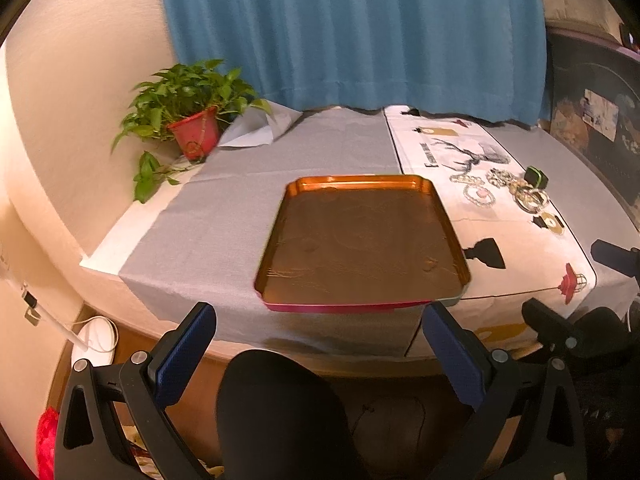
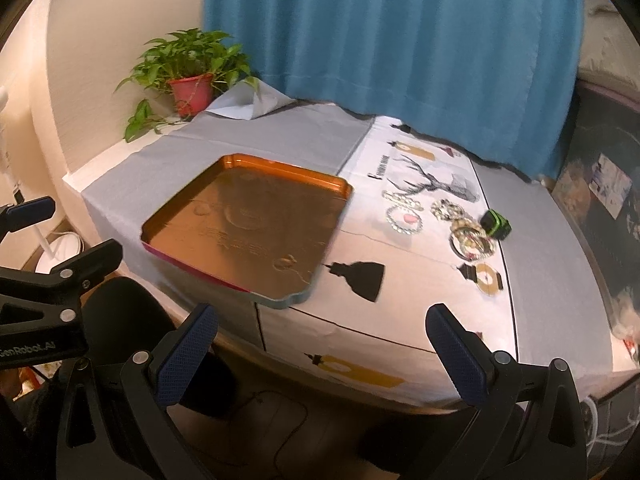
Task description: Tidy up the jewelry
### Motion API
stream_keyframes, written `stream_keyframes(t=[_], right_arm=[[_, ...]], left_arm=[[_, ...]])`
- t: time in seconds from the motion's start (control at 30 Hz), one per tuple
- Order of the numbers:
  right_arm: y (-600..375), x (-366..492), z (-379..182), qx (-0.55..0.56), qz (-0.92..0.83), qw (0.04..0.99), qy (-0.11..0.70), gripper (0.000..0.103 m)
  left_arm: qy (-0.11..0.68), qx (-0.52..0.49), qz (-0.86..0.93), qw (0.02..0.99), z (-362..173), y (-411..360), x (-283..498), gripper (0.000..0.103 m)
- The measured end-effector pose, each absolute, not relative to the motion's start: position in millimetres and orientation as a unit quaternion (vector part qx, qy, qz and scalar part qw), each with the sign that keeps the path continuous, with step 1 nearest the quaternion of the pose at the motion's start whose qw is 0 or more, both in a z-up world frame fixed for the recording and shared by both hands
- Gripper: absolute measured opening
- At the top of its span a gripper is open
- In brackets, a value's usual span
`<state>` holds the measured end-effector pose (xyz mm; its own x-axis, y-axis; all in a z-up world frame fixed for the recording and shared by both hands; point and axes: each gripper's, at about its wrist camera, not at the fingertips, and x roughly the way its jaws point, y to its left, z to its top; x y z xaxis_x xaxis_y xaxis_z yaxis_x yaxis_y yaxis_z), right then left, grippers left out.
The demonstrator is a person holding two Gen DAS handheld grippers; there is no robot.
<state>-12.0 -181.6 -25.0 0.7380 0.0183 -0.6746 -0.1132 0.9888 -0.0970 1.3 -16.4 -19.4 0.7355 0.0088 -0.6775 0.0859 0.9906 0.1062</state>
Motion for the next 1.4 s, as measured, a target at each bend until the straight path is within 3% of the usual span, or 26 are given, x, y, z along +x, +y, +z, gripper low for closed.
stream_keyframes(t=[0.37,0.77,1.1,1.4], right_arm=[[-280.9,4.1,-46.3,0.014,-0.045,0.926,0.375,0.103],[-412.6,83.8,-57.3,0.109,-0.138,0.924,0.339,0.103],[-454.2,172.6,-103.4,0.074,-0.166,0.902,0.392,0.103],[-479.0,162.3,-118.0,0.047,-0.218,0.884,0.411,0.103]], left_arm=[[0.390,0.112,-0.074,0.911,-24.0,-76.0,36.1,0.103],[0.399,0.144,-0.148,0.893,-32.5,-213.4,147.1,0.103],[0.439,0.152,-0.154,0.872,-88.4,-273.5,234.7,0.103],[0.461,0.144,-0.155,0.862,-116.7,-280.4,260.8,0.103]])
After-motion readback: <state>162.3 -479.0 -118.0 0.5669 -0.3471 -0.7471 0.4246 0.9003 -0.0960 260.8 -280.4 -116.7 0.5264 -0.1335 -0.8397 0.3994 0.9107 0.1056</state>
